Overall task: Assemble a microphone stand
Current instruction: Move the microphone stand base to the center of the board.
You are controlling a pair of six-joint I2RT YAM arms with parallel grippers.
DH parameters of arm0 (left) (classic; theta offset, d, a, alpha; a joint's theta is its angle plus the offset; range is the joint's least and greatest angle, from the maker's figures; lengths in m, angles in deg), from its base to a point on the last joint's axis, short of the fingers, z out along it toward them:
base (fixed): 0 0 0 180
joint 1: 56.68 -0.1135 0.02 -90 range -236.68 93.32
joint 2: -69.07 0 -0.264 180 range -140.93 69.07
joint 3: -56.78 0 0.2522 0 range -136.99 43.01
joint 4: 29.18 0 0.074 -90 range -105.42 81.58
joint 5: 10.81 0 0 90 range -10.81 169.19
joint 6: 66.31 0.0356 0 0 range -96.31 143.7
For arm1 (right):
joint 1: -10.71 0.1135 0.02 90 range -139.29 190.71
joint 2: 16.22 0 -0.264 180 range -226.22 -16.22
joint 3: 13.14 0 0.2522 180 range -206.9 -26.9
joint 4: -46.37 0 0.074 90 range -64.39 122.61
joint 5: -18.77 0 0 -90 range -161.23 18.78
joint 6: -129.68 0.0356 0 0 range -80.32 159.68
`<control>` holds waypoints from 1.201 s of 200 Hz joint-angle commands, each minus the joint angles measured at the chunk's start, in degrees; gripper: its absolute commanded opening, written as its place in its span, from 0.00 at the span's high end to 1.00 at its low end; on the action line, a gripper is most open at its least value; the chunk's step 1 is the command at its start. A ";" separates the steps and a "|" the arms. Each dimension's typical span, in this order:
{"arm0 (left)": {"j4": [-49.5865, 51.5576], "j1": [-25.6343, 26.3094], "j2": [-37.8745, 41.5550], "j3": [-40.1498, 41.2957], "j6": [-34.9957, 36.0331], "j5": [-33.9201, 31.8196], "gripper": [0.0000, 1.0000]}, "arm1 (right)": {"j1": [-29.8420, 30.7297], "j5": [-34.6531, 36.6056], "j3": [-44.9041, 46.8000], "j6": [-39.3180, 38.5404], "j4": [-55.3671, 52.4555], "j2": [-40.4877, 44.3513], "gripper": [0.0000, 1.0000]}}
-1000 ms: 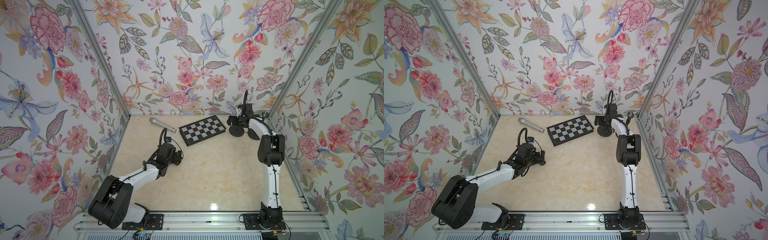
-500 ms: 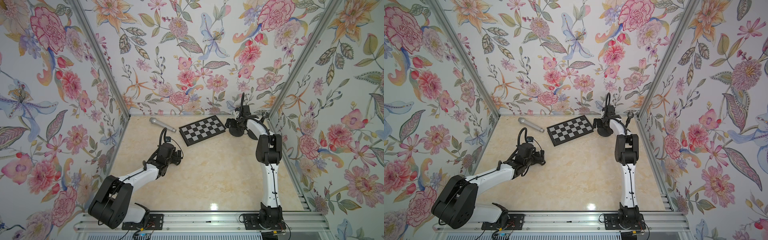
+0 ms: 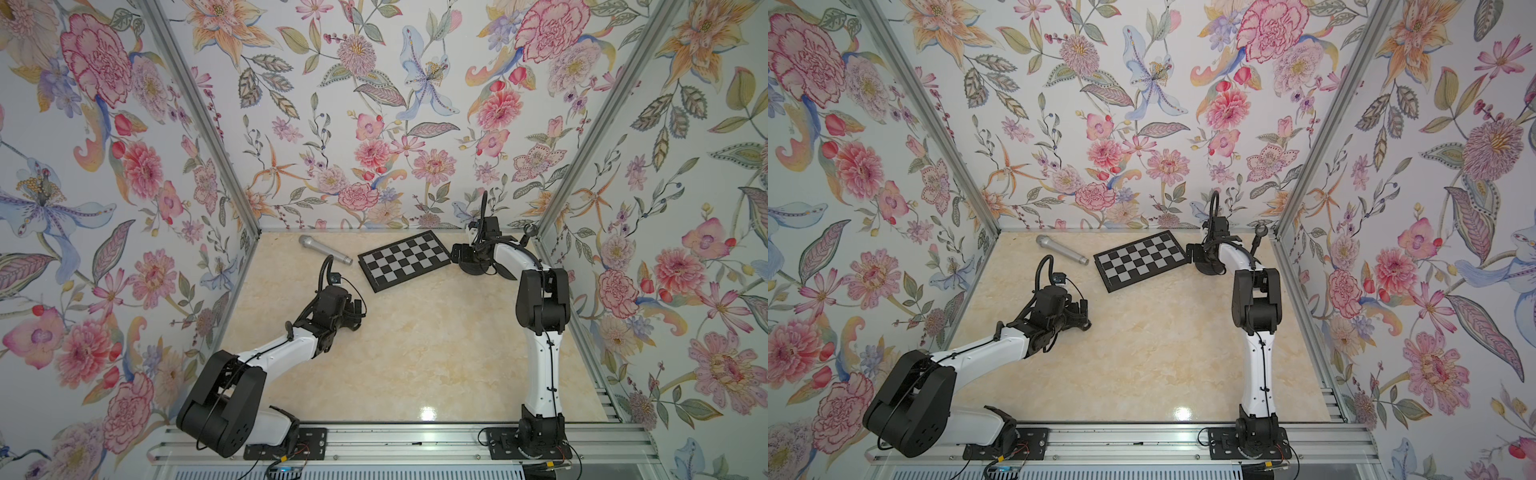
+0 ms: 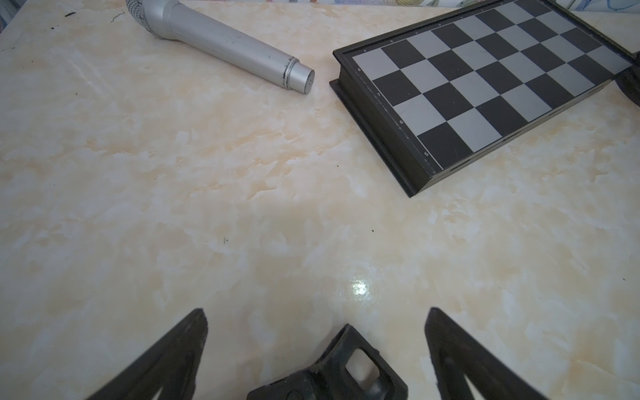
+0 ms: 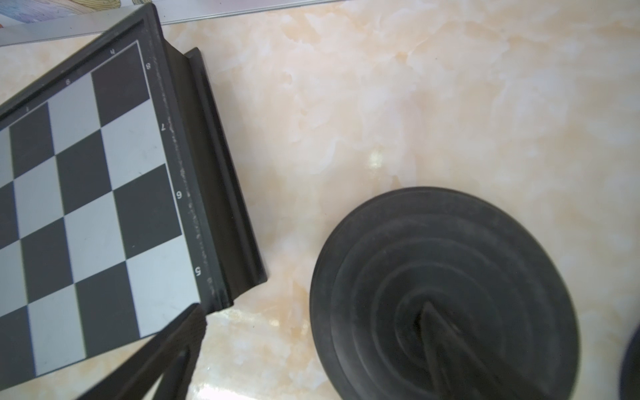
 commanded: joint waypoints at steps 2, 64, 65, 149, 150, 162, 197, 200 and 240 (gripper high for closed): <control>-0.42 -0.27 -1.07 -1.48 -2.26 -1.92 0.01 | -0.04 -3.68 3.39 0.29 -8.46 -0.54 0.00; -8.54 -0.31 -0.66 3.99 -5.12 -5.25 0.01 | 3.90 -8.77 20.70 2.86 -9.08 10.90 0.00; -8.56 -0.31 -0.69 4.00 -5.10 -5.34 0.01 | 3.90 -8.75 20.93 2.70 -9.12 11.06 0.00; -4.42 -6.02 1.65 5.40 -8.99 -14.91 0.01 | 26.62 -14.77 35.91 5.75 -6.60 18.18 0.00; -4.21 -6.15 1.65 5.37 -9.10 -14.84 0.01 | 26.62 -14.87 35.87 5.85 -6.56 18.13 0.00; -3.26 -6.62 1.53 5.47 -10.34 -14.15 0.01 | 29.84 -16.07 35.58 6.72 -6.35 18.08 0.00; -1.20 -8.77 0.77 5.80 -14.20 -10.93 0.01 | 34.81 -17.78 36.73 8.90 -6.30 21.16 0.00; -1.08 -9.05 0.85 5.84 -14.56 -10.24 0.01 | 34.85 -17.90 36.95 9.16 -6.30 21.51 0.00; -1.65 -10.12 1.95 6.80 -15.77 -6.70 0.01 | 35.29 -14.11 38.90 10.22 -6.29 27.16 0.00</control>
